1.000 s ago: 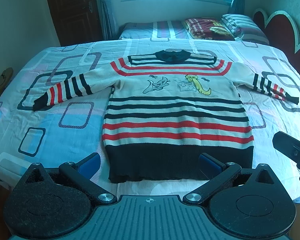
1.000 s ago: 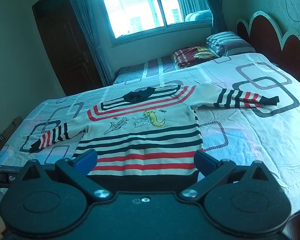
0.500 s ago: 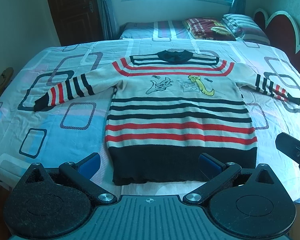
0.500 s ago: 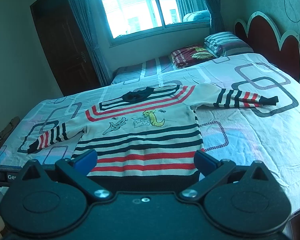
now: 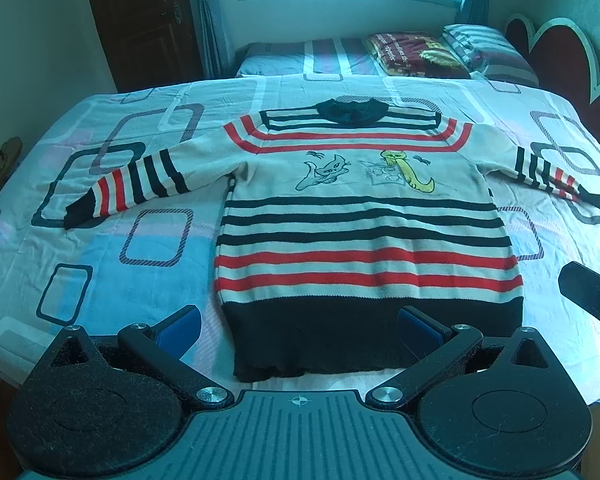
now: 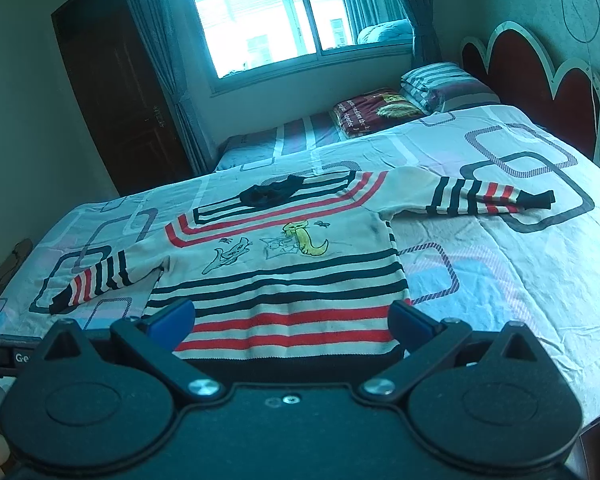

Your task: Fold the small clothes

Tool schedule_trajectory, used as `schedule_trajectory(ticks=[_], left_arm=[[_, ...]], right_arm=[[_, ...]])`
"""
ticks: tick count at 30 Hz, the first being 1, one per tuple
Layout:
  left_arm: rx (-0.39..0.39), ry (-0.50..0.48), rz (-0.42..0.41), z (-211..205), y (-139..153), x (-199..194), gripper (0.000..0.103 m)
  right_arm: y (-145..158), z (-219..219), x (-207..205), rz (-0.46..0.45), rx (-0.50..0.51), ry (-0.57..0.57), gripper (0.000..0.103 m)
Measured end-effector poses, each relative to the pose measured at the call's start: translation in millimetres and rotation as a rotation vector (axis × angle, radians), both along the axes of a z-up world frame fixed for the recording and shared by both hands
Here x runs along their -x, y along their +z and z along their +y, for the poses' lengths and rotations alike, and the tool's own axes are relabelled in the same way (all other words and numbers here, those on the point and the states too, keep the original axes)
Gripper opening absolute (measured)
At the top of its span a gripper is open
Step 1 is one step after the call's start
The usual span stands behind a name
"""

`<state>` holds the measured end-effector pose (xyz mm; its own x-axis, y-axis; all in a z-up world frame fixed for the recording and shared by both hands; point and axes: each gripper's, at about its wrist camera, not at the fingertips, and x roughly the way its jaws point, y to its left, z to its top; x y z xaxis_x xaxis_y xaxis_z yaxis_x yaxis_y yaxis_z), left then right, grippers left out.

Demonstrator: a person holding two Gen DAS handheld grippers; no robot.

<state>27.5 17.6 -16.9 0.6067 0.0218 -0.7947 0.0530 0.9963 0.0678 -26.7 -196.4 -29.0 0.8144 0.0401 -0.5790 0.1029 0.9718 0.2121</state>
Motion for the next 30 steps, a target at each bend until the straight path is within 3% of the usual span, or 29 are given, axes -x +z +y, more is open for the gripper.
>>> schedule_trajectory(ticks=[30], left_arm=[[-0.012, -0.091, 0.006, 53, -17, -65, 0.103]], right_arm=[[-10, 58, -39, 0.012, 0.031, -0.143, 0.102]])
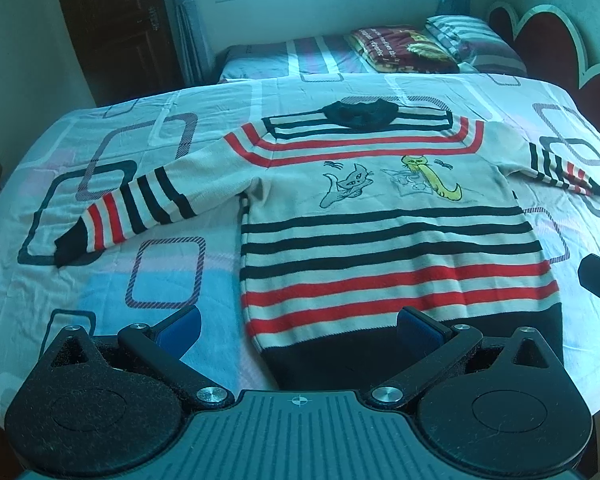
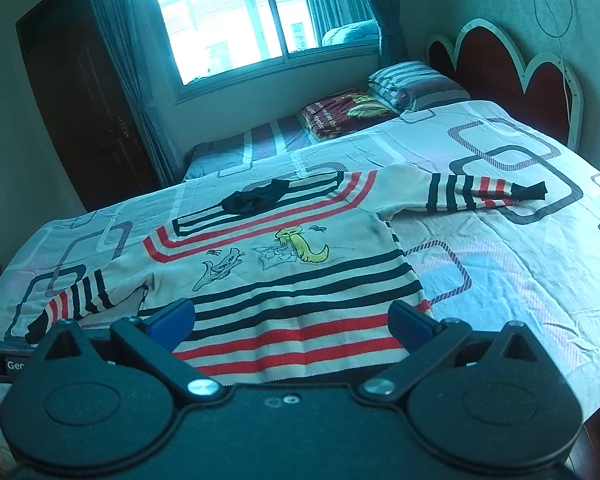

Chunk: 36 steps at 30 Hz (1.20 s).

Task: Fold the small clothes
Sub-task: 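Move the right gripper toward the black cuff of the nearest sleeve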

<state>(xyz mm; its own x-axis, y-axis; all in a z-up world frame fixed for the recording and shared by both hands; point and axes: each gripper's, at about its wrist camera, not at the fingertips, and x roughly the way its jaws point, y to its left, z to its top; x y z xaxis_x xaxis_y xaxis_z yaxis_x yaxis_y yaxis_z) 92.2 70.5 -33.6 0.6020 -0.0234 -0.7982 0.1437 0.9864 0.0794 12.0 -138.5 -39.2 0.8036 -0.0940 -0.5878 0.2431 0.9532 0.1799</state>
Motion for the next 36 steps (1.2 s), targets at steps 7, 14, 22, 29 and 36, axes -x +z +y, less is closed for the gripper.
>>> schedule_trajectory(ticks=[7, 14, 22, 29, 36], left_arm=[[0.005, -0.026, -0.001, 7, -6, -16, 0.103], [0.018, -0.016, -0.010, -1, -10, -37, 0.103], [0.023, 0.025, 0.001, -27, -20, -71, 0.103], [0.010, 0.025, 0.018, -72, -34, -110, 0.103], [-0.006, -0.006, 0.034, -138, -56, -157, 0.103]], right_arm=[[1, 3, -5, -0.020, 0.005, -0.055, 0.102], [-1, -13, -21, -0.020, 0.023, -0.079, 0.102], [-13, -55, -58, -0.011, 0.000, -0.081, 0.102], [-27, -108, -90, -0.011, -0.009, -0.105, 0.099], [-54, -182, -130, 0.026, -0.035, -0.165, 0.081]])
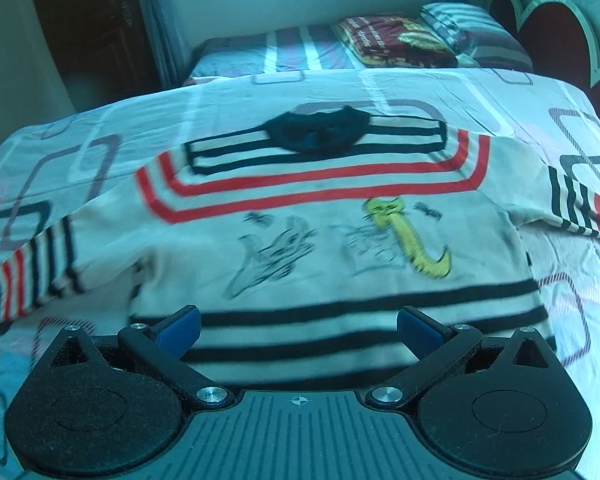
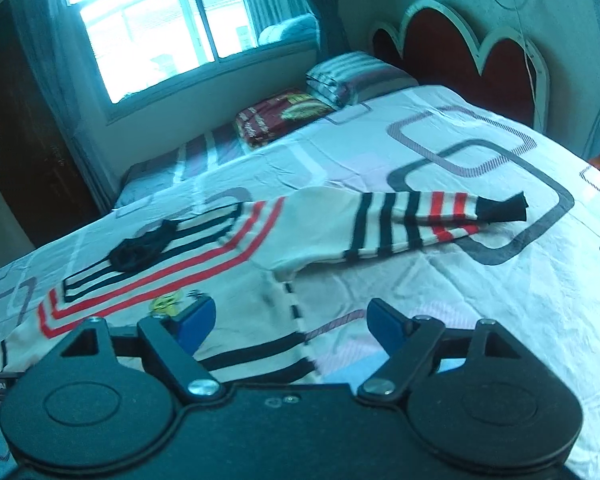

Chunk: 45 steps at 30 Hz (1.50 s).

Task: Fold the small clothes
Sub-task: 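Move the right gripper toward the black cuff of the nearest sleeve, then grasp the sleeve cuff with the right gripper and fold it across the body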

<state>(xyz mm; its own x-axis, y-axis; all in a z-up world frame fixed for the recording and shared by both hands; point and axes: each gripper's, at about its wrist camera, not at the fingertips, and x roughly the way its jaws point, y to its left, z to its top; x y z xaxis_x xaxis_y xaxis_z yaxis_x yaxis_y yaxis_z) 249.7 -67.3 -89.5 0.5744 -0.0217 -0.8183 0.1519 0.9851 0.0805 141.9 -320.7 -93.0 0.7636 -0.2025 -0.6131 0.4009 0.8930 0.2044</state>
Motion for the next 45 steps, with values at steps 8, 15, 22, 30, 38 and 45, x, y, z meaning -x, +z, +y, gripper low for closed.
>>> schedule_trajectory(ticks=[8, 15, 22, 30, 38, 45], left_arm=[[-0.014, -0.032, 0.009, -69, -21, -51, 0.103], [-0.049, -0.007, 0.011, -99, -41, -82, 0.103], [-0.073, 0.012, 0.019, -104, -53, -100, 0.103], [-0.089, 0.048, 0.056, -99, -64, -113, 0.103], [-0.083, 0.065, 0.055, -86, -60, -115, 0.103], [-0.054, 0.111, 0.042, -45, -52, -117, 0.103]], right_arm=[[-34, -94, -40, 0.059, -0.044, -0.115, 0.074], [-62, -156, -70, 0.085, -0.107, -0.201, 0.073], [-89, -188, -88, 0.129, -0.136, -0.253, 0.055], [-92, -207, -97, 0.067, -0.140, -0.298, 0.023], [-52, -172, -111, -0.059, -0.019, -0.178, 0.011], [-10, -76, -157, -0.152, 0.025, 0.113, 0.011]])
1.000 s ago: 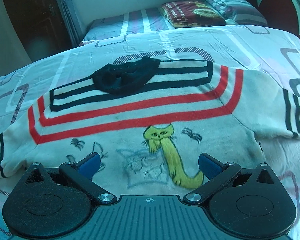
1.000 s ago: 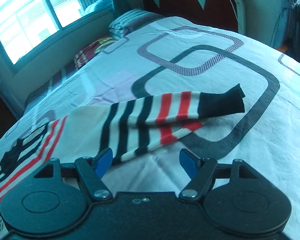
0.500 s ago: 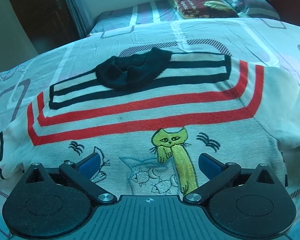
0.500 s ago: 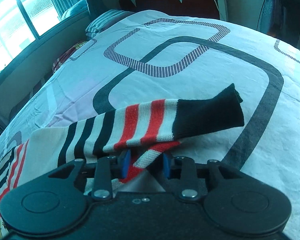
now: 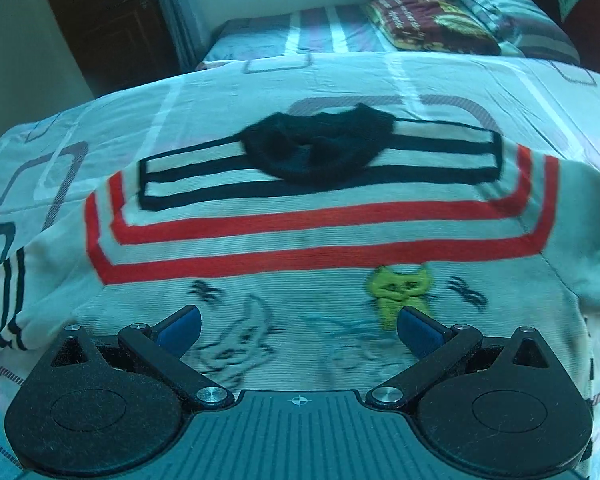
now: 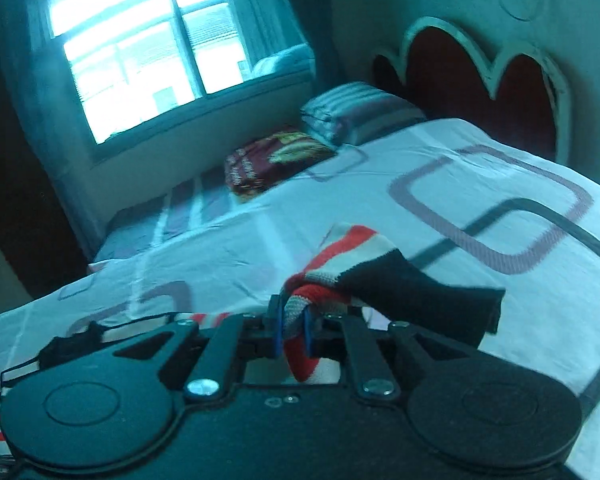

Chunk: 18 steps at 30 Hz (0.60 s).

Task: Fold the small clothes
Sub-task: 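Grasp the sleeve cuff with the right gripper and fold it across the body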

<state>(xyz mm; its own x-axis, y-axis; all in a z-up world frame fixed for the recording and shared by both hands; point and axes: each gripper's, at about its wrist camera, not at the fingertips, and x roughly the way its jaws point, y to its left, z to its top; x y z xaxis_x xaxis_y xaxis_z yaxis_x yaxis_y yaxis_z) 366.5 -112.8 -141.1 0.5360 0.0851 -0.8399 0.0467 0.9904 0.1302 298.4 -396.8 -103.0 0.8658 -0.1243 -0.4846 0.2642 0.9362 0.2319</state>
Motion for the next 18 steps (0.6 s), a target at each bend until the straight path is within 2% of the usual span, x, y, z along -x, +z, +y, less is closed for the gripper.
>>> schedule_trajectory(ticks=[3, 6, 9, 12, 14, 16, 18], left_arm=[[0.006, 0.027, -0.007, 27, 1, -1, 0.103], [0.016, 0.053, -0.003, 57, -2, -5, 0.103], [0.026, 0.064, 0.007, 83, -8, -10, 0.103], [0.042, 0.056, 0.012, 98, -13, -14, 0.103], [0.084, 0.034, 0.010, 103, -16, -16, 0.103], [0.153, -0.001, 0.021, 106, -18, -17, 0.103], [0.189, -0.024, 0.035, 105, -22, -20, 0.103]], right_arm=[[3, 61, -20, -0.001, 0.004, 0.160, 0.011], [-13, 115, -41, 0.072, -0.056, 0.327, 0.012], [-39, 157, -54, 0.172, -0.091, 0.421, 0.028], [-51, 175, -52, 0.219, -0.094, 0.416, 0.039], [-47, 175, -44, 0.207, -0.083, 0.384, 0.046], [-40, 167, -31, 0.180, -0.053, 0.341, 0.058], [-35, 161, -18, 0.161, -0.007, 0.295, 0.060]])
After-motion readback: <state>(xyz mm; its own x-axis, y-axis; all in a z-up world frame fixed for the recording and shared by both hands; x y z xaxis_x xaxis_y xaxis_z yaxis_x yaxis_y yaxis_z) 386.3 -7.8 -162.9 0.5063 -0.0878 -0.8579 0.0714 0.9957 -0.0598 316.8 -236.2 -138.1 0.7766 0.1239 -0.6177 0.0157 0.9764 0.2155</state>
